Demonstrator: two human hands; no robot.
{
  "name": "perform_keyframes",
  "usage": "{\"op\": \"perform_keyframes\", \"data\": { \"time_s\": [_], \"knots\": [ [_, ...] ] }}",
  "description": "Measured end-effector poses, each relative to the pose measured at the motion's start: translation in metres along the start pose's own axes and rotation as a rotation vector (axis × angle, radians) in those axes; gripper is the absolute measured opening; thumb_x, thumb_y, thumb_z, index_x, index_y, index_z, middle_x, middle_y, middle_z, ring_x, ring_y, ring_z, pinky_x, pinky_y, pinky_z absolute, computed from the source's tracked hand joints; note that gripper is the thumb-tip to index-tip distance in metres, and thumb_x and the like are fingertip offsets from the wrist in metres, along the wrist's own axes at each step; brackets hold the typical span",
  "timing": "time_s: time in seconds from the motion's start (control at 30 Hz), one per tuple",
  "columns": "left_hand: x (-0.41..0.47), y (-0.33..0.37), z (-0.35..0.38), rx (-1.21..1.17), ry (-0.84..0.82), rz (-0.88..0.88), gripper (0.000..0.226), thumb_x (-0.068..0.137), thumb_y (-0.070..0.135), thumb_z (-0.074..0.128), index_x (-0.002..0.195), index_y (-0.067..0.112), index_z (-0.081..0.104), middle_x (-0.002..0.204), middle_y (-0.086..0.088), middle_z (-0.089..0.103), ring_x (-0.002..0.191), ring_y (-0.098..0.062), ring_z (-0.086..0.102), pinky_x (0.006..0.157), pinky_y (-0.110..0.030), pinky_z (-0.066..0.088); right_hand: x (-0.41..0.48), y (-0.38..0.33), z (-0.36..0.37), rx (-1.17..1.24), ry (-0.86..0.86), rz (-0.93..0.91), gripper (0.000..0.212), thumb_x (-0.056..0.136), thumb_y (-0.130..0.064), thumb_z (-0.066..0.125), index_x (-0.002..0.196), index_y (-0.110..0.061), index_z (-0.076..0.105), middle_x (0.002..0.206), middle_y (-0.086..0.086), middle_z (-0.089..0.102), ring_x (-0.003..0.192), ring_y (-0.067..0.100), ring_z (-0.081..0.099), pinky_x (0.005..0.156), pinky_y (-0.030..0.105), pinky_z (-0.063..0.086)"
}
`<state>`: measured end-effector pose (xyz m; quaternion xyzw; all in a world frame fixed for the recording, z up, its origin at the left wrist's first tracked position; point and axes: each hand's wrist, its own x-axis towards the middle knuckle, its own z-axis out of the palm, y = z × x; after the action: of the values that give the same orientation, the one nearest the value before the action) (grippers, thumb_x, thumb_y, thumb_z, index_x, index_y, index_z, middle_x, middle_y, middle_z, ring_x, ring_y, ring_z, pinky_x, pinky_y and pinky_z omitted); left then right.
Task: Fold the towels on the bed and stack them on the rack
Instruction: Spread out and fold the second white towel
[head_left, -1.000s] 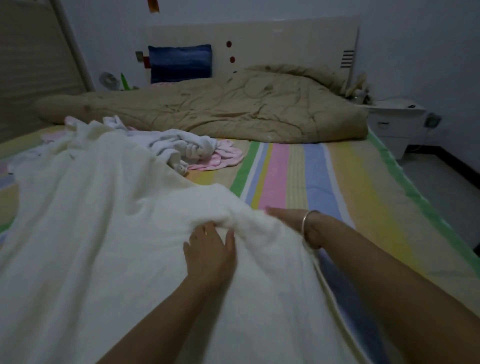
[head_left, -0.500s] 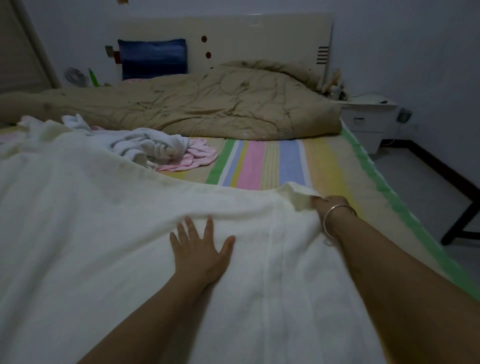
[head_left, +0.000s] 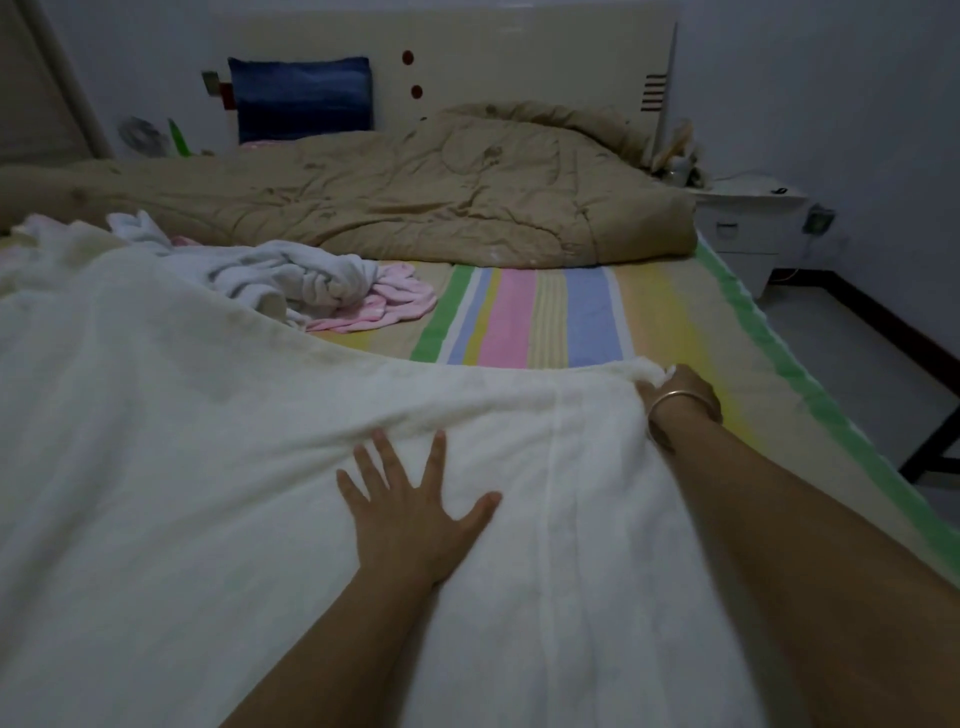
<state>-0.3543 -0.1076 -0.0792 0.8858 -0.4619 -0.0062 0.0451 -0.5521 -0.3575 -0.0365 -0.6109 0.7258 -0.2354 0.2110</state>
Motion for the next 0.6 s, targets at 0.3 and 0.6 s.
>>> {"op": "perform_keyframes", "data": {
  "time_s": [0.3,0.6],
  "knots": [
    [-0.007,-0.002,-0.008,0.023,-0.034,0.018,0.088,0.079,0.084,0.007,0.152,0.038,-0.011,0.159,-0.019,-0.017,0.146,-0.039,-0.014,0.115,-0.058,-0.007,-0.165,0.033,-0.008,-0.593,-0.265,-0.756,0.095,0.067,-0.077,-0.024,0.15,-0.035,-0.008,0.158,-0.005,-0.019,0.145,0.018,-0.021,0.113,0.046,-0.016],
    [-0.145,0.021,-0.035,-0.039,-0.238,0.382,0.087,0.081,0.075,-0.01,0.154,0.028,-0.009,0.16,-0.007,-0.016,0.147,-0.02,-0.018,0.117,-0.052,-0.011,-0.215,0.135,-0.093,-0.663,-0.355,-0.346,0.07,0.098,-0.056,0.016,0.153,-0.014,0.006,0.161,0.006,0.0,0.148,0.022,0.0,0.118,0.044,0.002]
  ]
}}
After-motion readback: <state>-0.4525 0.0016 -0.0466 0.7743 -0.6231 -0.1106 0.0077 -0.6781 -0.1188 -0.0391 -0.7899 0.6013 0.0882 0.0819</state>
